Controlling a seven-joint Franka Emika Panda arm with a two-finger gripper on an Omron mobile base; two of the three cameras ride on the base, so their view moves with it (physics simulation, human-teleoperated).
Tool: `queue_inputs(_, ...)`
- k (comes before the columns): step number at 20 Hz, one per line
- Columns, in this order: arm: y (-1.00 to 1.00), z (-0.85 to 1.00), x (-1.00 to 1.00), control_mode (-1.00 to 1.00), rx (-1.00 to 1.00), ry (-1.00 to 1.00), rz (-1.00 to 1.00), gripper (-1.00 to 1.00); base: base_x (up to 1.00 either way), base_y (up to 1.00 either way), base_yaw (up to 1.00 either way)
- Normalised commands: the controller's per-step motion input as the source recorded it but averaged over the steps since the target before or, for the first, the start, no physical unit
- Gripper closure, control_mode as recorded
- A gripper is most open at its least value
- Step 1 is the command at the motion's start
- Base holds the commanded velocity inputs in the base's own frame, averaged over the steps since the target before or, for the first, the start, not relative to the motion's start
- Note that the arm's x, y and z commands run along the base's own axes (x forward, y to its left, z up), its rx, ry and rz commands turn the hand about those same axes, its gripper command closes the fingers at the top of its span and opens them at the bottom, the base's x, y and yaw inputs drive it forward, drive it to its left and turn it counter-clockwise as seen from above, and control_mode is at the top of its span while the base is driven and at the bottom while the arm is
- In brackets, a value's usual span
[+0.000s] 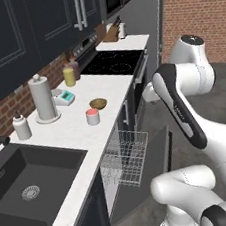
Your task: Pick up the cup and bowl from the counter, place them in the dishwasher, and close the dishwasher door.
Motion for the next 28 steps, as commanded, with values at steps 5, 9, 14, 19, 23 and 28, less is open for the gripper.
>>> queue_inputs(5,0.0,0.0,0.0,1.0,0.0,0.0,0.0,-1.0,0.15,0.04,0.0)
queue_inputs(9,0.19,-0.15,0.35,-1.0,0.05,0.01,0.0,-1.0,0.09,0.04,0.0)
queue_inputs(14,0.7,-0.22,0.75,-1.0,0.11,0.0,0.0,-1.0,0.0,0.0,0.0)
queue_inputs(19,0.81,-0.33,0.98,-1.0,0.16,0.04,0.0,-1.0,0.0,0.0,0.0)
queue_inputs(23,0.61,-0.64,1.0,-1.0,0.13,0.13,-0.01,-1.0,0.0,0.0,0.0)
queue_inputs(28,0.08,-0.57,0.87,-1.0,0.1,0.08,-0.01,-1.0,0.0,0.0,0.0)
